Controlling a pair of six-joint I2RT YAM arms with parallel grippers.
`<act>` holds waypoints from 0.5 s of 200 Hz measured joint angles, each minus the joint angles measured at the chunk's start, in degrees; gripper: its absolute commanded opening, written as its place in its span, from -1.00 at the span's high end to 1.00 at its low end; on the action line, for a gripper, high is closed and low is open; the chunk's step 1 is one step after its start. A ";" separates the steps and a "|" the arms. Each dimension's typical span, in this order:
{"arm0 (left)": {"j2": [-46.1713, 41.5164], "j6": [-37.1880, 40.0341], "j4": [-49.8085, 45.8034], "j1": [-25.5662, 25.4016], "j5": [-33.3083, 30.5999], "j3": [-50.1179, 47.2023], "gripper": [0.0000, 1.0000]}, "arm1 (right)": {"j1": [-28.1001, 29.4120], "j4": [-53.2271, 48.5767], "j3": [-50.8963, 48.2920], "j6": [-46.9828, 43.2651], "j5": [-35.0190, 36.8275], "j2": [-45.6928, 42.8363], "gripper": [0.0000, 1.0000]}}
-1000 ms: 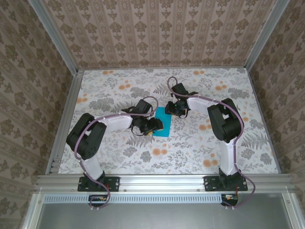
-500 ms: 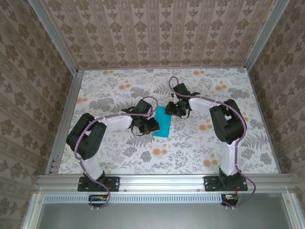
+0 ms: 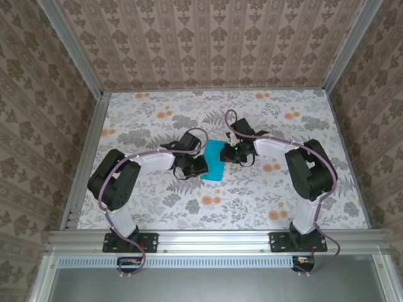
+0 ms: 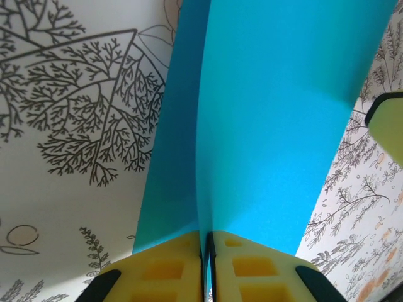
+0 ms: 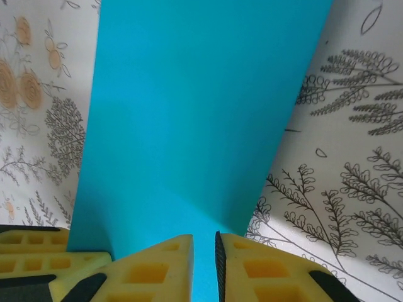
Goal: Fold a paper plane with a square sheet of paper (pick it up from the middle)
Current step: Fold the triangle a second time at the center of the table.
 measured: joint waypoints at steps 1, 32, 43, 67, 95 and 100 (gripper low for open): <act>0.00 0.00 -0.02 0.00 -0.02 0.00 0.76 | 0.00 0.04 0.00 -0.02 -0.02 0.04 0.68; 0.00 0.00 0.02 -0.02 0.00 0.00 0.74 | 0.20 1.49 0.02 0.20 -1.18 1.92 0.71; 0.00 0.02 0.07 -0.02 0.02 0.00 0.71 | 0.17 1.64 0.02 0.20 -1.25 2.32 0.71; -0.13 -0.02 0.28 0.00 0.24 -0.35 0.54 | 0.20 1.68 0.02 0.17 -1.27 3.32 0.72; -1.40 0.00 0.28 -0.02 0.90 -0.81 0.33 | 0.17 1.70 0.04 0.15 -1.38 3.98 0.72; -1.77 0.02 0.28 -0.02 0.90 -0.90 0.31 | 0.17 1.68 0.04 0.15 -1.36 4.00 0.72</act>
